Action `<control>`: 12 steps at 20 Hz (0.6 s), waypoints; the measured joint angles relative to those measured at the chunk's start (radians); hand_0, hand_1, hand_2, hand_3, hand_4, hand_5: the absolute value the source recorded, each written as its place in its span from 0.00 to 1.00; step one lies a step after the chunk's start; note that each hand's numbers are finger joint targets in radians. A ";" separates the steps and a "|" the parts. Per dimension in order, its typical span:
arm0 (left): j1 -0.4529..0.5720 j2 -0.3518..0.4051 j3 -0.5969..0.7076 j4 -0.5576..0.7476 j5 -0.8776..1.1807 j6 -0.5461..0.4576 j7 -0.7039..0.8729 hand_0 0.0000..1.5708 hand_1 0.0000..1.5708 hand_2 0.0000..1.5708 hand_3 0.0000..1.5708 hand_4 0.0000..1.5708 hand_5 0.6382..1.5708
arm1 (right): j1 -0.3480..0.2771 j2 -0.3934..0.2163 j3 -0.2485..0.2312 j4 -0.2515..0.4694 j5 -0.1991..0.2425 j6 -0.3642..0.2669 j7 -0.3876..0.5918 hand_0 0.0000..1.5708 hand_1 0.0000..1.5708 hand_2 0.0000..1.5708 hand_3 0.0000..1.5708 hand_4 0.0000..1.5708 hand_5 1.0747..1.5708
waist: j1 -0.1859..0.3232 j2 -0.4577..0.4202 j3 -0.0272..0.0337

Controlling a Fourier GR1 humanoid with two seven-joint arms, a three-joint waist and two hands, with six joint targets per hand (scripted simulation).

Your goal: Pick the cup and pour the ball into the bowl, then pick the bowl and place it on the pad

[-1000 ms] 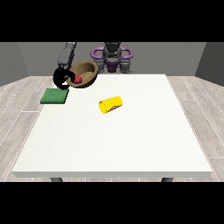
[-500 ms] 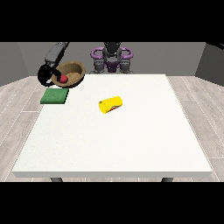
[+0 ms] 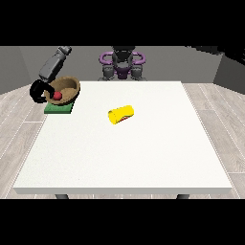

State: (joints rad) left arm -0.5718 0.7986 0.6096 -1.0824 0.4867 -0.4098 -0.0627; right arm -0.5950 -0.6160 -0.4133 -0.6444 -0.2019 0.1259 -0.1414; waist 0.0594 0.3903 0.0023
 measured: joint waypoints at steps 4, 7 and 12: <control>0.008 0.014 0.033 -0.061 0.035 0.013 0.004 0.00 0.00 0.00 0.00 0.44 0.99 | -0.013 -0.073 -0.044 0.084 -0.011 0.054 -0.093 1.00 1.00 1.00 0.00 0.62 1.00 | 0.006 0.069 0.0008; 0.036 0.013 0.049 -0.115 0.071 0.016 0.038 0.00 0.00 0.00 0.00 0.44 0.98 | -0.016 -0.124 -0.059 0.147 -0.007 0.089 -0.130 1.00 1.00 1.00 0.00 0.63 1.00 | 0.012 0.079 0.0006; 0.073 0.004 0.062 -0.158 0.096 0.023 0.050 0.00 0.00 0.00 0.00 0.44 0.98 | -0.032 -0.168 -0.061 0.206 0.003 0.128 -0.156 1.00 1.00 1.00 0.23 0.62 1.00 | 0.010 0.079 -0.0002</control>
State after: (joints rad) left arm -0.4987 0.8027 0.6712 -1.2408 0.5823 -0.3867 -0.0128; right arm -0.6270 -0.7837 -0.4744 -0.4380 -0.1993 0.2535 -0.2969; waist 0.0696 0.4696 0.0020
